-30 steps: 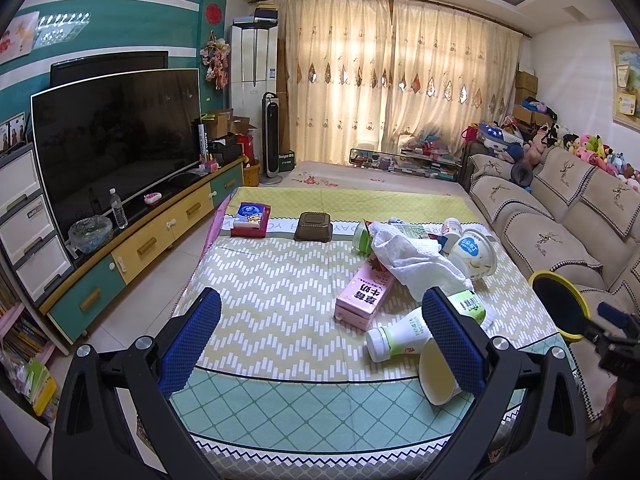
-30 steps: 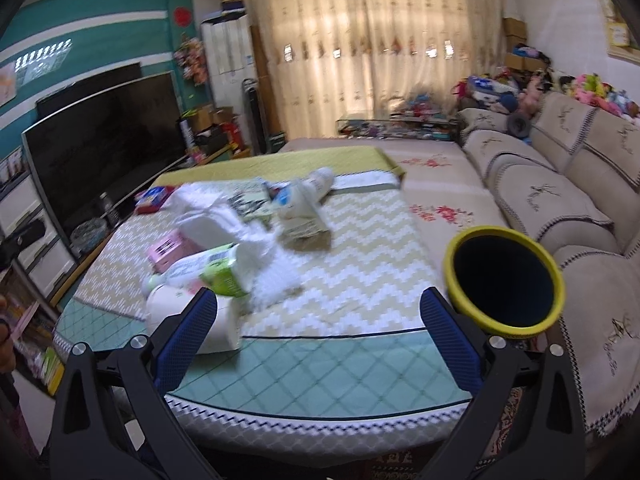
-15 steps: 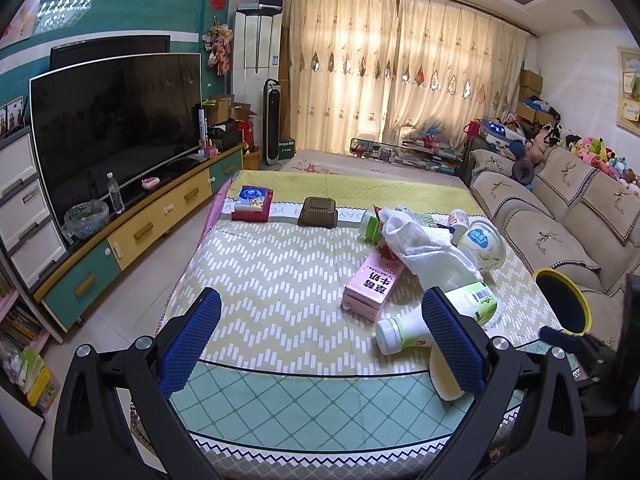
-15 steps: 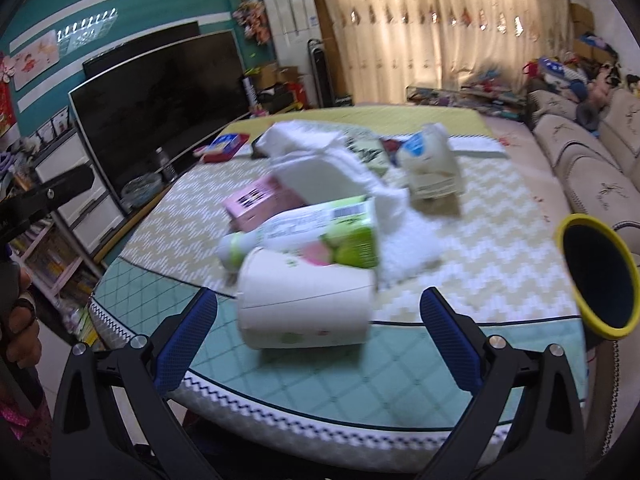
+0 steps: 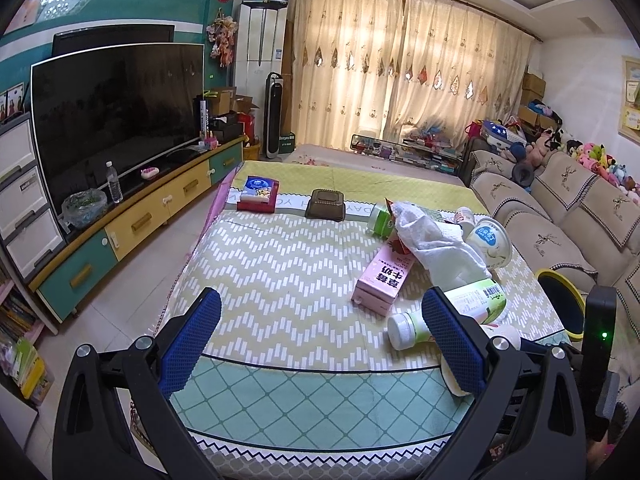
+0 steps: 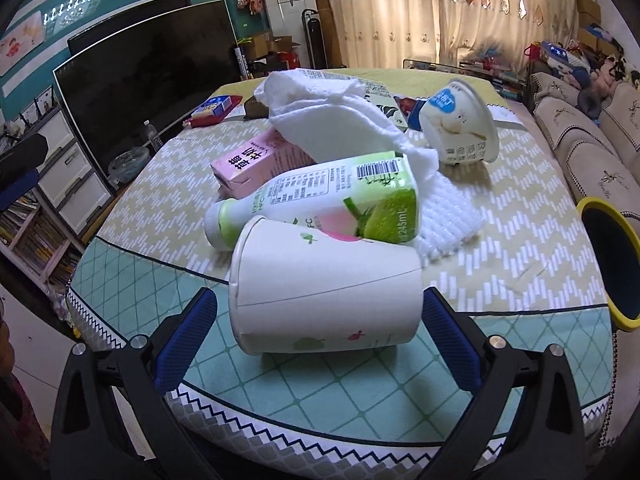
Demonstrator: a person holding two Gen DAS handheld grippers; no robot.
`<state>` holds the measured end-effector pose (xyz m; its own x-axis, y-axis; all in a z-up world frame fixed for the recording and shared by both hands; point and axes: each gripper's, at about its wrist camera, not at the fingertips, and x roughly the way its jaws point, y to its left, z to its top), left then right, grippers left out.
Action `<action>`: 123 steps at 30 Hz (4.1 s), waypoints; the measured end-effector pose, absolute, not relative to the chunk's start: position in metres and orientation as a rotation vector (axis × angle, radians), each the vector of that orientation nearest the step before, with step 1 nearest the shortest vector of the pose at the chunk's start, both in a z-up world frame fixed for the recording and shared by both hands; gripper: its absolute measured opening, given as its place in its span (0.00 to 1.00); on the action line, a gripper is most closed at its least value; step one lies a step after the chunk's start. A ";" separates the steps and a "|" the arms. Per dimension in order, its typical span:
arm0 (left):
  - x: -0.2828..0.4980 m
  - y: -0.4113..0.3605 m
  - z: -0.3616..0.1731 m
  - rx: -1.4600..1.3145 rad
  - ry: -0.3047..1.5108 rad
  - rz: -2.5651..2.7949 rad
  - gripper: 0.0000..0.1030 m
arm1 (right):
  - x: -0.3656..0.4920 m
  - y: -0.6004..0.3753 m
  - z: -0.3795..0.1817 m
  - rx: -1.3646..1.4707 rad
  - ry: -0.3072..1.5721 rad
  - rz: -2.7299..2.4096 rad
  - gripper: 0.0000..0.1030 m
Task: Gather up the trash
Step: 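Grasp the white paper cup on the table with the right gripper, then carry the paper cup over the yellow bin and open the right gripper, then grasp the white tissue with the left gripper and drop it into the bin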
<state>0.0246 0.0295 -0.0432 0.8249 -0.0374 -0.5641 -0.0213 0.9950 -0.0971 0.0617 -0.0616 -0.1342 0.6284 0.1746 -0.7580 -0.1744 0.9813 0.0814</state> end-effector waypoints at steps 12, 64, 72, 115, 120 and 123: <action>0.026 0.025 -0.048 -0.087 0.608 -0.013 0.96 | 0.052 -0.077 -0.120 0.026 0.833 0.234 0.78; 0.214 -0.082 -0.107 -0.109 0.870 -0.296 0.78 | 0.127 -0.397 -0.139 0.238 0.817 -0.547 0.88; 0.220 -0.084 -0.113 -0.132 0.872 -0.336 0.40 | 0.129 -0.396 -0.143 0.250 0.818 -0.530 0.88; 0.172 -0.423 -0.018 0.191 0.752 -0.836 0.09 | -0.001 -0.475 -0.113 0.361 0.674 -0.691 0.91; 0.193 -0.486 -0.060 0.246 0.838 -0.843 0.09 | -0.011 -0.489 -0.120 0.395 0.680 -0.708 0.91; 0.200 -0.510 -0.080 0.290 0.877 -0.824 0.22 | -0.015 -0.496 -0.124 0.410 0.684 -0.712 0.91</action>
